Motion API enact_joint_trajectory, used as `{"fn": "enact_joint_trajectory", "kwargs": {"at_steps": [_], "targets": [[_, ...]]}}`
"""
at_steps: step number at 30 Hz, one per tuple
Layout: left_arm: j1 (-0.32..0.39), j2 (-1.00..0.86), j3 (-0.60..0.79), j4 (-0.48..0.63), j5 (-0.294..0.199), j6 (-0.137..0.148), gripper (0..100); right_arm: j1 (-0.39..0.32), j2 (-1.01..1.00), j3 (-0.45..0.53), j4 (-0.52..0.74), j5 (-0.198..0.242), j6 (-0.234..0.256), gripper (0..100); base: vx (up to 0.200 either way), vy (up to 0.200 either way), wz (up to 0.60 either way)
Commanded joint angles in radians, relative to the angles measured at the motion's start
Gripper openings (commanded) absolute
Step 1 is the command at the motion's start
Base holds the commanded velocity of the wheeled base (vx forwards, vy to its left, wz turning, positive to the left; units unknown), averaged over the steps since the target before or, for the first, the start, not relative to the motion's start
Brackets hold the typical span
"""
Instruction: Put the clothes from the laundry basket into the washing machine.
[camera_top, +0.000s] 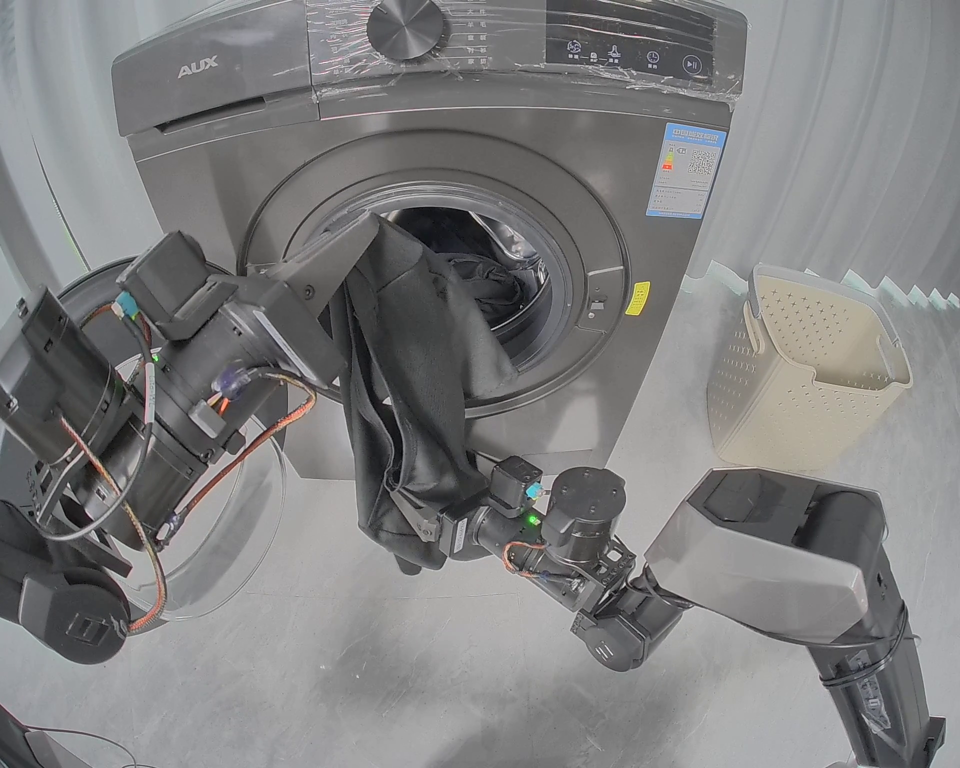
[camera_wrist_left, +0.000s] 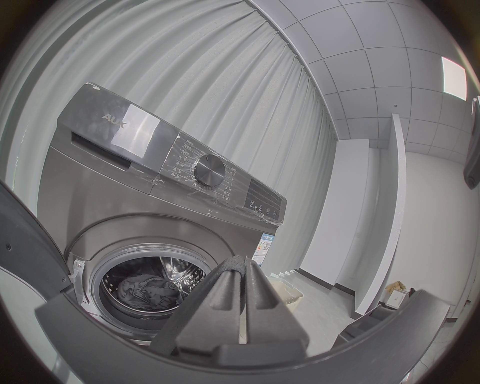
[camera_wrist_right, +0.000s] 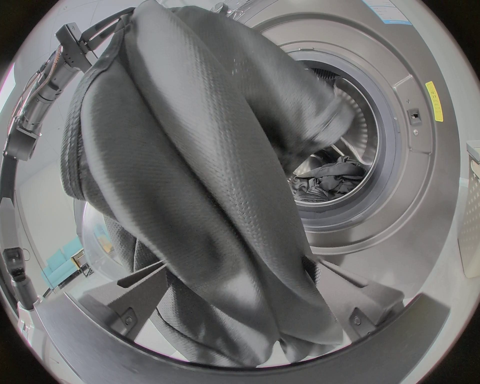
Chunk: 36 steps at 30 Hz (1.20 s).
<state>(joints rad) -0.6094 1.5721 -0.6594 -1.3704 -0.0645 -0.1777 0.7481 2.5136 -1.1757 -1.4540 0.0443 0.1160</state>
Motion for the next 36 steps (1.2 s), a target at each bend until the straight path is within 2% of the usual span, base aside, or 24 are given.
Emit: {"fn": "enact_joint_trajectory", "kwargs": {"at_steps": [1,4,7,8,14,18,20,21,23,26,28,31,36], "targets": [[-0.003,-0.004,0.003,-0.002,-0.003,0.0,0,-0.027,0.083,-0.114,0.012,-0.001,-0.006,100,0.0,0.0,0.0],[-0.006,-0.007,0.004,-0.001,-0.003,0.0,0,-0.055,0.099,-0.17,0.012,-0.011,-0.006,100,0.0,0.0,0.0],[-0.006,-0.007,0.006,-0.001,-0.005,-0.002,0,-0.072,0.097,-0.211,0.012,-0.04,-0.004,100,0.0,0.0,0.0],[-0.006,-0.006,0.009,-0.001,-0.005,-0.002,0,-0.081,0.096,-0.223,0.014,-0.043,-0.004,0,0.0,0.0,0.0],[0.0,0.003,0.018,0.001,-0.005,-0.002,0,-0.099,0.068,-0.219,0.003,-0.053,0.007,0,0.0,0.0,0.0],[0.037,0.014,0.032,0.011,-0.011,-0.005,0,-0.115,0.019,-0.182,0.0,-0.076,0.014,0,0.0,0.0,0.0],[0.085,0.026,0.046,0.013,-0.014,-0.002,0,-0.13,-0.038,-0.12,0.0,-0.076,0.019,0,0.0,0.0,0.0],[0.085,0.026,0.046,0.013,-0.014,-0.002,0,-0.13,-0.038,-0.12,0.0,-0.076,0.019,0,0.0,0.0,0.0],[0.092,0.035,0.07,0.014,-0.028,0.001,0,-0.141,-0.101,-0.036,-0.003,-0.078,0.021,0,0.0,0.0,0.0],[0.091,0.042,0.107,0.017,-0.032,0.004,0,-0.141,-0.15,0.018,-0.006,-0.08,0.03,0,0.0,0.0,0.0],[0.091,0.055,0.135,0.019,-0.041,0.01,0,-0.138,-0.184,0.044,-0.006,-0.089,0.033,0,0.0,0.0,0.0],[0.091,0.085,0.173,0.008,-0.057,0.041,0,-0.127,-0.228,0.067,-0.006,-0.098,0.033,0,0.0,0.0,0.0],[0.089,0.112,0.208,0.001,-0.066,0.046,0,-0.121,-0.259,0.087,-0.005,-0.099,0.033,0,0.0,0.0,0.0]]}}
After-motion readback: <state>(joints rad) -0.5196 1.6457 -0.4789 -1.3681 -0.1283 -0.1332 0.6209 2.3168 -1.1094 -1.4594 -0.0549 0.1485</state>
